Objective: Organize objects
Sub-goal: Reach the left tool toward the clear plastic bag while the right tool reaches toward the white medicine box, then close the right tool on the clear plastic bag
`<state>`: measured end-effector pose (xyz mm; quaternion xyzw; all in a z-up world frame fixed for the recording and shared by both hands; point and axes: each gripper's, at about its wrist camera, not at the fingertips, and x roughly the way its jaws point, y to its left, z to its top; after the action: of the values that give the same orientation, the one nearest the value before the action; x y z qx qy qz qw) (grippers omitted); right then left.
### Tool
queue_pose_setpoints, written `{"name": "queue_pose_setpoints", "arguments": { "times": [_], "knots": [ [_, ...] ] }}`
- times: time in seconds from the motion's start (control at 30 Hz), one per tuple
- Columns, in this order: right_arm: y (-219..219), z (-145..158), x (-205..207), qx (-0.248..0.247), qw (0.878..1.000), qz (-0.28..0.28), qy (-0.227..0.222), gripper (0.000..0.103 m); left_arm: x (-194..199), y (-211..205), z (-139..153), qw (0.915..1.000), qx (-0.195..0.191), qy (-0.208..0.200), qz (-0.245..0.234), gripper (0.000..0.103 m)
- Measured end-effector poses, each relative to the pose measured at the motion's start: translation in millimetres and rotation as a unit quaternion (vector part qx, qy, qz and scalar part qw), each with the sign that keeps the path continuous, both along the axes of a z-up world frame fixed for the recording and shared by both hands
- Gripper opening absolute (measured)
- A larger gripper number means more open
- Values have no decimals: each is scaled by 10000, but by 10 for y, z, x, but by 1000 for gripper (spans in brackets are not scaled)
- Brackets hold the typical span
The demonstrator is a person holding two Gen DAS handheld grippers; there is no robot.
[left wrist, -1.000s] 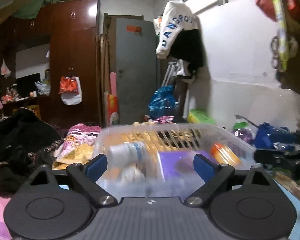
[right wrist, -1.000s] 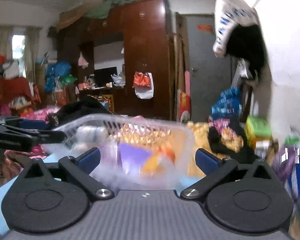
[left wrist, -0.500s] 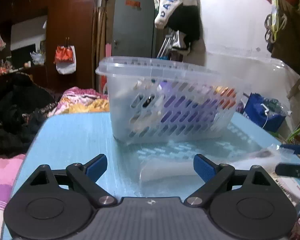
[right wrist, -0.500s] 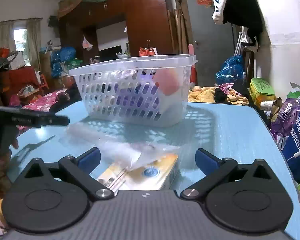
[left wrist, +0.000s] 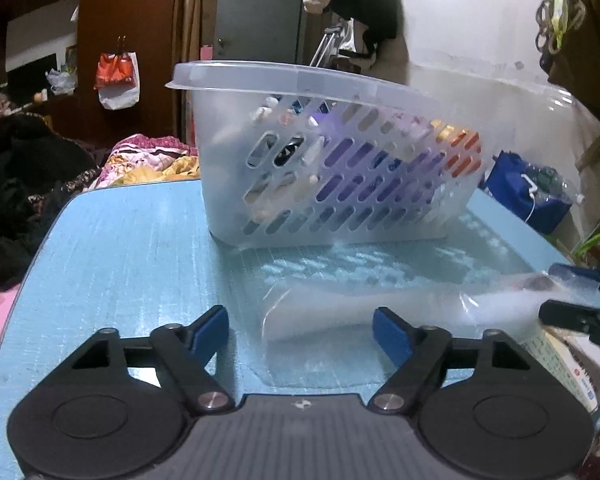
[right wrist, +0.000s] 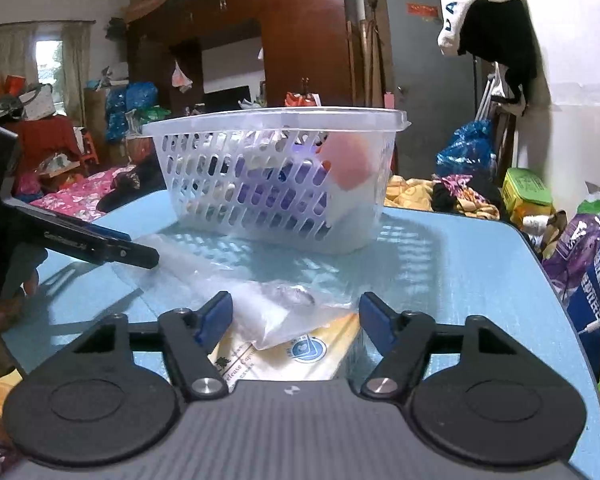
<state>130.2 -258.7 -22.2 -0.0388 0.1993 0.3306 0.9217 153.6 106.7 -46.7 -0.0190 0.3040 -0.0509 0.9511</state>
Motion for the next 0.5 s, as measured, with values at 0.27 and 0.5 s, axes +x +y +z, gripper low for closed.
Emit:
{"name": "queue_pose_setpoints", "arguments": {
  "times": [0.27, 0.5],
  "knots": [
    [15, 1, -57, 38, 9997, 243, -68, 45, -63, -6, 5, 9999, 17, -118, 26, 34],
    [24, 33, -77, 26, 9994, 329, -110, 36, -131, 43, 25, 9994, -109, -304, 94, 13]
  ]
}}
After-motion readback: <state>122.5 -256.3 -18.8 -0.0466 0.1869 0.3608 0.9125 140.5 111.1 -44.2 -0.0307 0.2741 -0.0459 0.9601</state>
